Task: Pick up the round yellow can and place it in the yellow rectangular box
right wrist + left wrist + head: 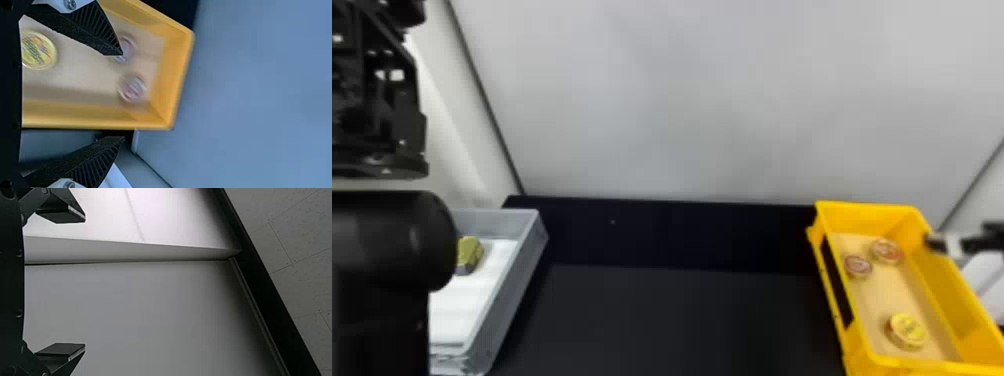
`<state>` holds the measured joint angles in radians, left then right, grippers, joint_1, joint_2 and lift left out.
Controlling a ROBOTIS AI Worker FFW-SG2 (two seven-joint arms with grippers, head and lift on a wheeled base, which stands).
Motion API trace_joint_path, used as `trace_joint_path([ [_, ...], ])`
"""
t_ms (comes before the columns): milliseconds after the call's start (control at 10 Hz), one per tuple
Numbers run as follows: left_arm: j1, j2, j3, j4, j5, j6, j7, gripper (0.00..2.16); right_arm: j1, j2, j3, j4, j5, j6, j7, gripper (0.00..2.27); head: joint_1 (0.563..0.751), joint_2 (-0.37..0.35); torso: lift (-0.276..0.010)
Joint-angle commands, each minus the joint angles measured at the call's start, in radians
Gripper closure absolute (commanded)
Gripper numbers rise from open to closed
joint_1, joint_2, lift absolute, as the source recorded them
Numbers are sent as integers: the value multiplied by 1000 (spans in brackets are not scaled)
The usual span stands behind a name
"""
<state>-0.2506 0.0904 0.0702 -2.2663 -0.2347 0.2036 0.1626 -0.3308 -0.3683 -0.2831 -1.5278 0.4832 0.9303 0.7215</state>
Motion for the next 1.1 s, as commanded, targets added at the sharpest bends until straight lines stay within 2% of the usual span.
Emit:
trace_joint_path([
  [0, 4, -3, 5, -2, 0, 1, 0, 125, 46, 25, -10, -336, 20, 52, -125, 10, 663, 54, -10],
  [200, 5, -8, 5, -2, 0, -1, 3, 125, 53, 68, -5, -514, 98, 32, -181, 18, 663, 54, -10],
  [400, 8, -9, 7, -4, -2, -1, 5, 125, 62, 134, 10, -649, 132, -79, -315, 22, 663, 54, -10],
  [600, 8, -6, 0, -6, 1, -1, 5, 125, 87, 129, 75, -758, 57, -183, -571, 21, 663, 54, -10],
  [800, 10, -6, -3, -7, 1, -1, 8, 125, 90, 131, 91, -838, 19, -315, -695, 22, 663, 54, -10],
  [1000, 17, -1, 2, -9, 5, -1, 8, 125, 95, 137, 128, -858, -6, -524, -820, 33, 663, 54, -10],
])
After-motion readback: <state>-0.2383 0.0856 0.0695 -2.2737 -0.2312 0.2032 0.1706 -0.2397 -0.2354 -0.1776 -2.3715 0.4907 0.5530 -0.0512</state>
